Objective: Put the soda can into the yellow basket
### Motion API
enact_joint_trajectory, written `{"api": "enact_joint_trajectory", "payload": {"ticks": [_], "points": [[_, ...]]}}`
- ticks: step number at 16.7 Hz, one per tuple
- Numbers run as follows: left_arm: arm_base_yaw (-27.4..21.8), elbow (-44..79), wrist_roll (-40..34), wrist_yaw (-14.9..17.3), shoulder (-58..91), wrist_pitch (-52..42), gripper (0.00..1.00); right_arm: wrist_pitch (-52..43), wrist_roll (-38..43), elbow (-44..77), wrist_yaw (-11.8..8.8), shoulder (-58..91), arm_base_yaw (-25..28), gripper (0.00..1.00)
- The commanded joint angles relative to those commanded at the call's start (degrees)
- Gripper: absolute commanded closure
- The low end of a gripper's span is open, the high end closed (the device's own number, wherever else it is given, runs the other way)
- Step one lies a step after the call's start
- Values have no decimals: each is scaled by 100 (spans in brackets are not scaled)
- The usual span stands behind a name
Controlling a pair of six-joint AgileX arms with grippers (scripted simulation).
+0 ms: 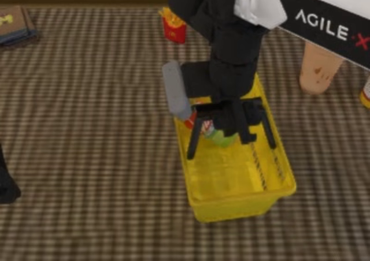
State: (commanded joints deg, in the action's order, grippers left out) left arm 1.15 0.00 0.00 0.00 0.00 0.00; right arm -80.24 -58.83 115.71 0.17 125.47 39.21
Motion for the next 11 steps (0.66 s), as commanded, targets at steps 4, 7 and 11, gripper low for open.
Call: {"api": "enact_joint_trajectory", "payload": {"ticks": [4,7,11], "points": [[0,0,0,0,0,0,0,-102,-29,102,0,4,-18,100],[0,0,0,0,0,0,0,-672,-129,576,2,-52,-100,100],[0,0,0,0,0,0,0,-1066,-213,936,0,-129,-168,100]]}}
